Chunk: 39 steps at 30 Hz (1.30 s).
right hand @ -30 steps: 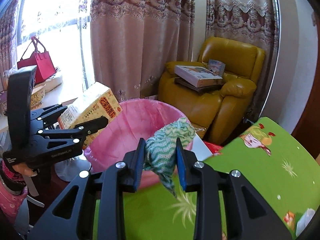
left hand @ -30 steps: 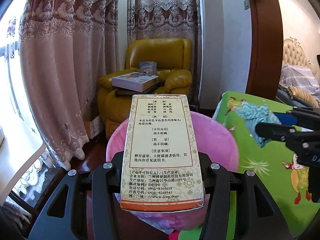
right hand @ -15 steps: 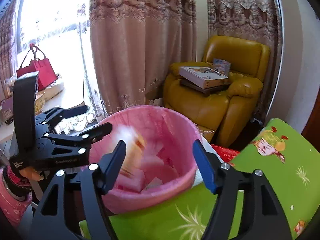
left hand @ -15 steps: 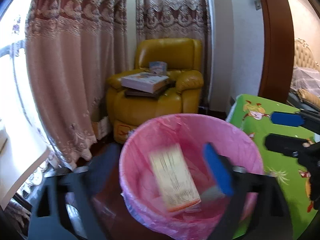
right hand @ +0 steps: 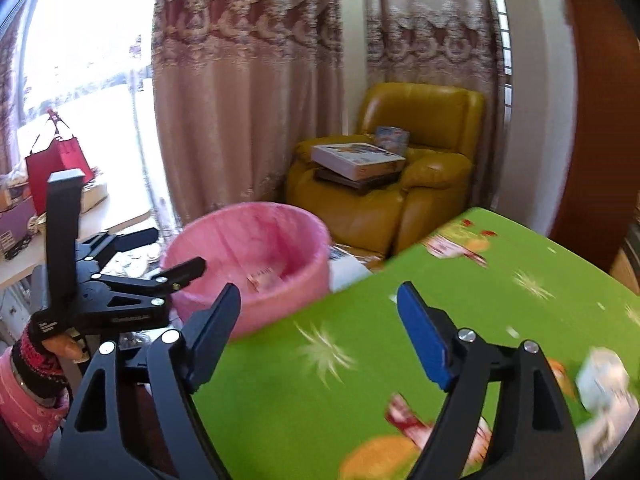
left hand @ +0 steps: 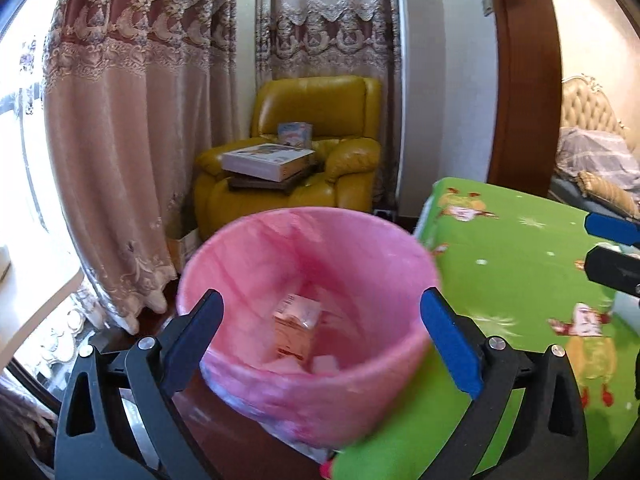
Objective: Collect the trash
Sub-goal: 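Carry the box and cloth to the wastebasket and release both, then move both tools back over the remaining trash on the table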
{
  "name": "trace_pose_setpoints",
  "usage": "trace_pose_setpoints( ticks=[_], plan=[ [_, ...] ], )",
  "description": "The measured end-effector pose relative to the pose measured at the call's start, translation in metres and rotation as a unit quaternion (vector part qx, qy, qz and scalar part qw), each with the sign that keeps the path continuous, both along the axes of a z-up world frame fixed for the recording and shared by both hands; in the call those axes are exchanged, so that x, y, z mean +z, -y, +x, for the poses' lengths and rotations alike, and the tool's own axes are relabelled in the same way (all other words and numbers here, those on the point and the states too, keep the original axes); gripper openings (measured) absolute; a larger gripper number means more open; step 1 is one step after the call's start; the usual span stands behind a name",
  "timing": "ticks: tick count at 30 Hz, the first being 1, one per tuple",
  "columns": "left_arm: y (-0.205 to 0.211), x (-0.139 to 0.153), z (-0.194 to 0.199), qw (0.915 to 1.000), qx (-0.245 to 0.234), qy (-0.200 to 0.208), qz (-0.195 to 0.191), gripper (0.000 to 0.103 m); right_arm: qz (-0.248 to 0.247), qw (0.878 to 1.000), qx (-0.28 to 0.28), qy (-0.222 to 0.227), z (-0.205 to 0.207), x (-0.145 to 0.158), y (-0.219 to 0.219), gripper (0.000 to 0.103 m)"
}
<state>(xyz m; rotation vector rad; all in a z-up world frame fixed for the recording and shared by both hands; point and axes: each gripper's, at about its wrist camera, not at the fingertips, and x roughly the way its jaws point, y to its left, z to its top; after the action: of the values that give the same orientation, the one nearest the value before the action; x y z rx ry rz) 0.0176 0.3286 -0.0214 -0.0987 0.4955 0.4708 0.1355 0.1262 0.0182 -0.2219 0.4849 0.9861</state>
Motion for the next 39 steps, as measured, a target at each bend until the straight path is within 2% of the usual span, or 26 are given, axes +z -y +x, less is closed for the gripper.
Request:
trace_pose_setpoints(
  ticks=[5, 13, 17, 27, 31, 35, 39],
  plan=[
    [0.039, -0.001, -0.003, 0.9993, -0.030, 0.010, -0.020, 0.094, -0.009, 0.999, -0.047, -0.012, -0.002, -0.012, 0.055, 0.078],
    [0.102, -0.003, -0.002, 0.9951, -0.087, 0.015, -0.044, 0.094, -0.021, 0.993, -0.108, 0.030, -0.024, -0.024, 0.151, 0.078],
    [0.138, -0.009, 0.006, 0.9901, -0.132, 0.001, -0.048, 0.094, -0.020, 0.988, -0.152, 0.024, -0.026, -0.029, 0.201, 0.078],
    [0.236, -0.012, 0.040, 0.9691, -0.244, -0.030, -0.025, 0.094, -0.009, 0.965, -0.261, 0.000, -0.018, -0.045, 0.302, 0.078],
    [0.261, -0.016, 0.055, 0.9623, -0.268, -0.040, -0.021, 0.094, -0.001, 0.955, -0.296, -0.003, -0.013, -0.046, 0.332, 0.078],
    [0.280, -0.019, 0.074, 0.9581, -0.280, -0.049, -0.034, 0.094, -0.020, 0.945, -0.326, 0.019, -0.015, -0.042, 0.351, 0.078],
    [0.305, -0.018, 0.082, 0.9536, -0.296, -0.046, -0.027, 0.094, -0.025, 0.932, -0.361, 0.020, -0.015, -0.042, 0.382, 0.078]
  ],
)
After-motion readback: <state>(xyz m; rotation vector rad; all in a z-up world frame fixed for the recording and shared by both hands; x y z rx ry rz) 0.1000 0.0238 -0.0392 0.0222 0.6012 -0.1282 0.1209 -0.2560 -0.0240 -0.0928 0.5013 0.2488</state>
